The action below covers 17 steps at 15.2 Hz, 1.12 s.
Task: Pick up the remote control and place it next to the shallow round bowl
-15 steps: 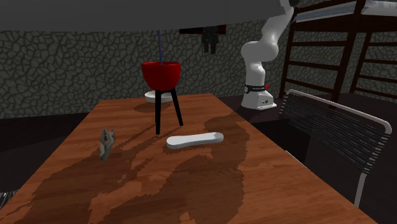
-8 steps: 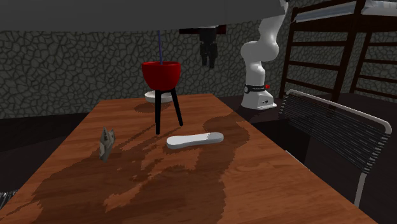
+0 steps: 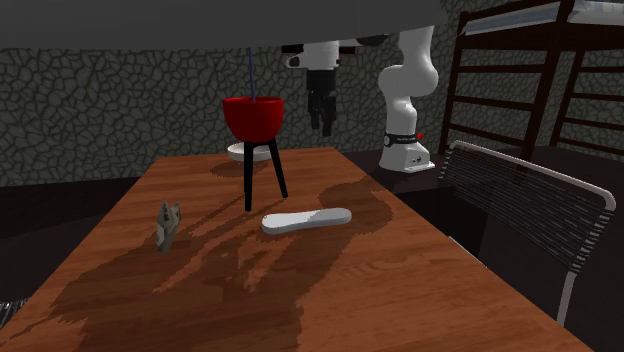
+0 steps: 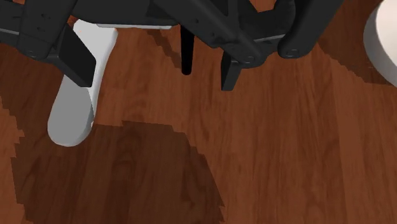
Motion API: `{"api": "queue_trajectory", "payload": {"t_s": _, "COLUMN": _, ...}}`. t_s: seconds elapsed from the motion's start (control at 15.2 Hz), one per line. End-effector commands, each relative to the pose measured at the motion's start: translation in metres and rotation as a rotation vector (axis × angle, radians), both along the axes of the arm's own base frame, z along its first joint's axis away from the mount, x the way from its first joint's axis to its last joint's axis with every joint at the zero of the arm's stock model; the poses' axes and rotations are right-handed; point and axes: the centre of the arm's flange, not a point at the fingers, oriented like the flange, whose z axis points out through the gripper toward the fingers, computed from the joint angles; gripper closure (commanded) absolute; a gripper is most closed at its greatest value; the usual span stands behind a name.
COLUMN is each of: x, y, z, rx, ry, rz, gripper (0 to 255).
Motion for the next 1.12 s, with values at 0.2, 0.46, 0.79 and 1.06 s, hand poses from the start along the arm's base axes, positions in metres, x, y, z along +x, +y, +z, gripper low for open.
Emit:
{"api": "queue_trajectory", "payload": {"t_s": 0.2, "x": 0.023, "y": 0.045, "z": -0.043, "rx": 0.003, "ry": -0.009, "rz": 0.002, "gripper": 0}}
{"api": "queue_trajectory", "payload": {"t_s": 0.46, "x": 0.042, "y": 0.081, "z": -0.076, "rx": 0.004, "ry": -0.015, "rz": 0.005, "gripper": 0}}
{"api": "queue_trajectory", "payload": {"t_s": 0.79, "x": 0.066, "y": 0.126, "z": -0.116, "rx": 0.005, "ry": -0.022, "rz": 0.007, "gripper": 0}}
{"api": "queue_trajectory", "payload": {"t_s": 1.06, "x": 0.077, "y": 0.147, "z": -0.140, "rx": 0.006, "ry": -0.026, "rz": 0.009, "gripper": 0}}
